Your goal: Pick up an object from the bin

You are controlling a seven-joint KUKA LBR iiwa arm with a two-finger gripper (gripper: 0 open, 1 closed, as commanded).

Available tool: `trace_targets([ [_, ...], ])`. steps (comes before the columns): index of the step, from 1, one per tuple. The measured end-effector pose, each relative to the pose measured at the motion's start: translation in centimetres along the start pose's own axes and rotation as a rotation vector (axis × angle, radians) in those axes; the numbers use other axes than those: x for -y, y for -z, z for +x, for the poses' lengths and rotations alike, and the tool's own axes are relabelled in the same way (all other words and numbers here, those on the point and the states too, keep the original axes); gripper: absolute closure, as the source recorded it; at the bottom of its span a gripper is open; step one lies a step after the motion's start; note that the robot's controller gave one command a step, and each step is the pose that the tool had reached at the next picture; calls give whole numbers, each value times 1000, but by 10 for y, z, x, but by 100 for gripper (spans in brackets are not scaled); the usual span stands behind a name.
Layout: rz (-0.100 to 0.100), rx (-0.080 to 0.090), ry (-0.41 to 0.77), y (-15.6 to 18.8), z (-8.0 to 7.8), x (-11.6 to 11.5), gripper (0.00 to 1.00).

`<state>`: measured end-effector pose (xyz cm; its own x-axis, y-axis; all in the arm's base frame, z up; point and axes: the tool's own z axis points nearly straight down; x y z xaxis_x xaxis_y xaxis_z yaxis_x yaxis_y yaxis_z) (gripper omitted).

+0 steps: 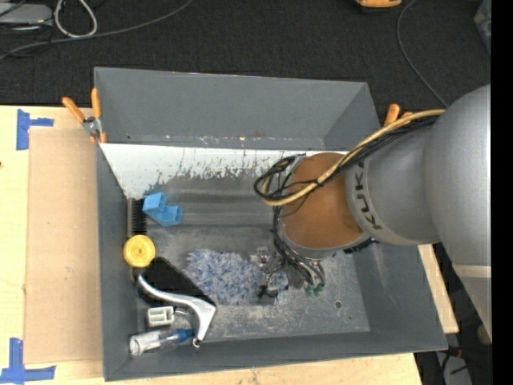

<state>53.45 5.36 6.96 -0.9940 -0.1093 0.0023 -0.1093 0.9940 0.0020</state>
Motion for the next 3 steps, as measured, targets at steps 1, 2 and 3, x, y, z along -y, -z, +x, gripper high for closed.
trace_targets([
  [1,0,0,1,1,0,0,100],
  [2,-1,-11,2,25,4,0,100],
  [3,0,-3,4,52,1,0,100],
])
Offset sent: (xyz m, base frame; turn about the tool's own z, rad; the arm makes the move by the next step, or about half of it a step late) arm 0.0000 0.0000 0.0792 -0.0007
